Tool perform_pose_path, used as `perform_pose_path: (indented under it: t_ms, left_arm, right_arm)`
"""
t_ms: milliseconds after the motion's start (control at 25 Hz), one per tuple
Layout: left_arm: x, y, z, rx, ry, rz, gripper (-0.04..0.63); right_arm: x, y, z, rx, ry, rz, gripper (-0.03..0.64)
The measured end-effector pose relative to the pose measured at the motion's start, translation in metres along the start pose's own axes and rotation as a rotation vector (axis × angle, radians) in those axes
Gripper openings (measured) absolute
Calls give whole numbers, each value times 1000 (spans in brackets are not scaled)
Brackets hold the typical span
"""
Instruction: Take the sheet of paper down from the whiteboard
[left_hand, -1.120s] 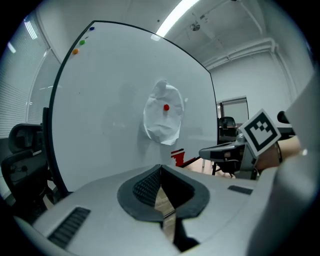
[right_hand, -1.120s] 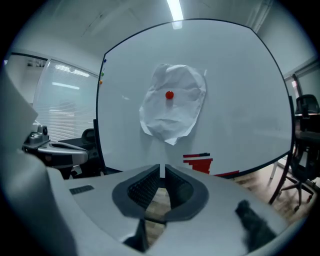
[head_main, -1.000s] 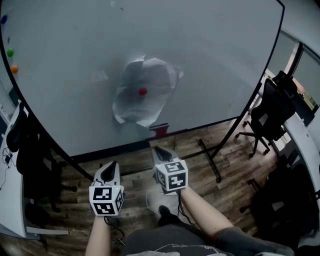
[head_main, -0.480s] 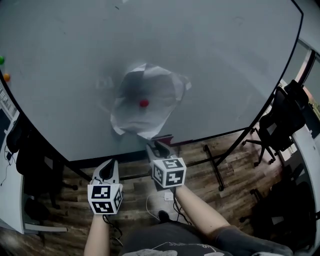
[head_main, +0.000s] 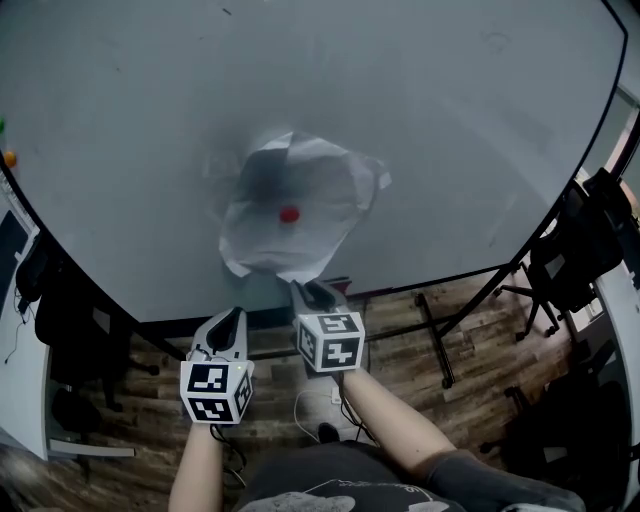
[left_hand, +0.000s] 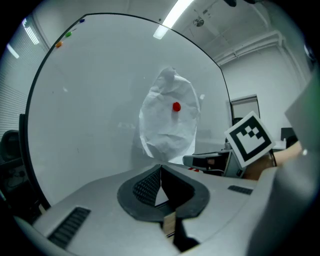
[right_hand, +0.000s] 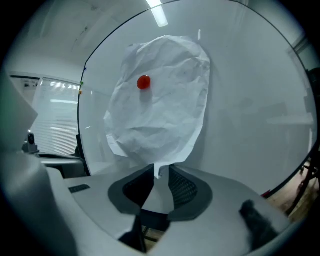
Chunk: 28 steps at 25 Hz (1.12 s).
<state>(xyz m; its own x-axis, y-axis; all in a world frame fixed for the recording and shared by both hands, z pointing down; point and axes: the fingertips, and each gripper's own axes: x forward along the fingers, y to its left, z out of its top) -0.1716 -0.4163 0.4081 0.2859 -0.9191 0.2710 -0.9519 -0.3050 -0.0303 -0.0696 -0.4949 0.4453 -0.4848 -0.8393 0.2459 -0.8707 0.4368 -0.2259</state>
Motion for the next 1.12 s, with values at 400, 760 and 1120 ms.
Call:
perform_pose_path:
  t_ms: [400, 760, 1120]
  left_arm:
    - [30, -20, 35, 63, -70, -33, 15]
    - [50, -44, 101, 203, -255, 16, 18]
    - [60, -50, 136, 295, -387, 47, 100]
  right_arm:
    - [1, -19, 1, -33, -1, 15, 31]
    - [-3, -28, 8, -86, -22, 21, 31]
    - [-3, -33, 10, -86, -26, 42, 31]
